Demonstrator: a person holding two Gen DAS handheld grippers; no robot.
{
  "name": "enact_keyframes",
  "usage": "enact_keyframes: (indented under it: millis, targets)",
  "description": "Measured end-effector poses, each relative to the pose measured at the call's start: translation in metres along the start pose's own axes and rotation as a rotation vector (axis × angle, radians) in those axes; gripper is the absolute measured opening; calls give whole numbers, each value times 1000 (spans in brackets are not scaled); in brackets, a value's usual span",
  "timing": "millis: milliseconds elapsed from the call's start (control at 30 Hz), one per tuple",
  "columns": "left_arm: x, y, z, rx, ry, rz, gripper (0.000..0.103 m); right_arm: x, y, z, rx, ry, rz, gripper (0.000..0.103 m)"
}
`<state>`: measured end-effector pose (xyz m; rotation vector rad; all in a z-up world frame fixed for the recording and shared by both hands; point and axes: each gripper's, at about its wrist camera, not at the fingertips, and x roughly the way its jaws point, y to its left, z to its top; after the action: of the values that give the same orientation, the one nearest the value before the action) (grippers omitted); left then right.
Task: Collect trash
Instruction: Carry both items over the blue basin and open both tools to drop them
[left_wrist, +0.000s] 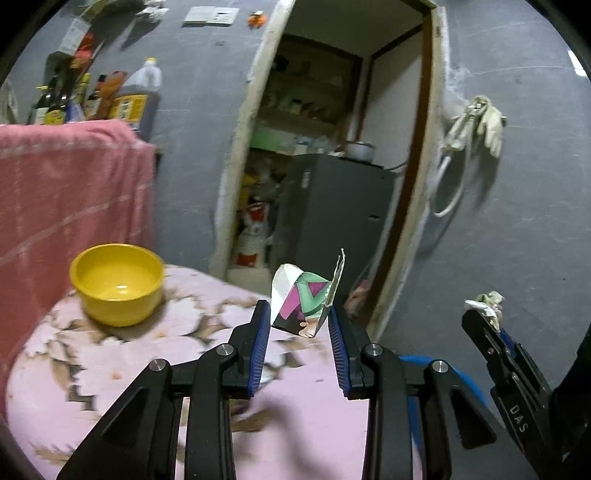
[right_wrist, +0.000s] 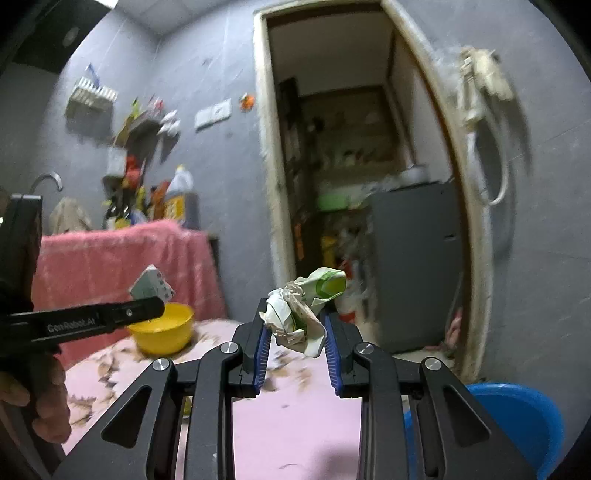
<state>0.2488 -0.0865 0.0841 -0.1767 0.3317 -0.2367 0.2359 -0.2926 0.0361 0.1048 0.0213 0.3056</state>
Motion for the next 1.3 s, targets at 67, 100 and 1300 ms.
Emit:
enact_keyframes:
  millis: [67,100,1300]
  targets:
    - [6,-15,0,12,-1,-25,28,-8,-9,3,-5,-17,-37,24]
    - [9,-23,0,19,1,-39,28,-12,-15,4,-7,-24,-57,24]
    - [162,-140,-78,90,438,-184,48,-14,-171,-42,332,348,-372,40]
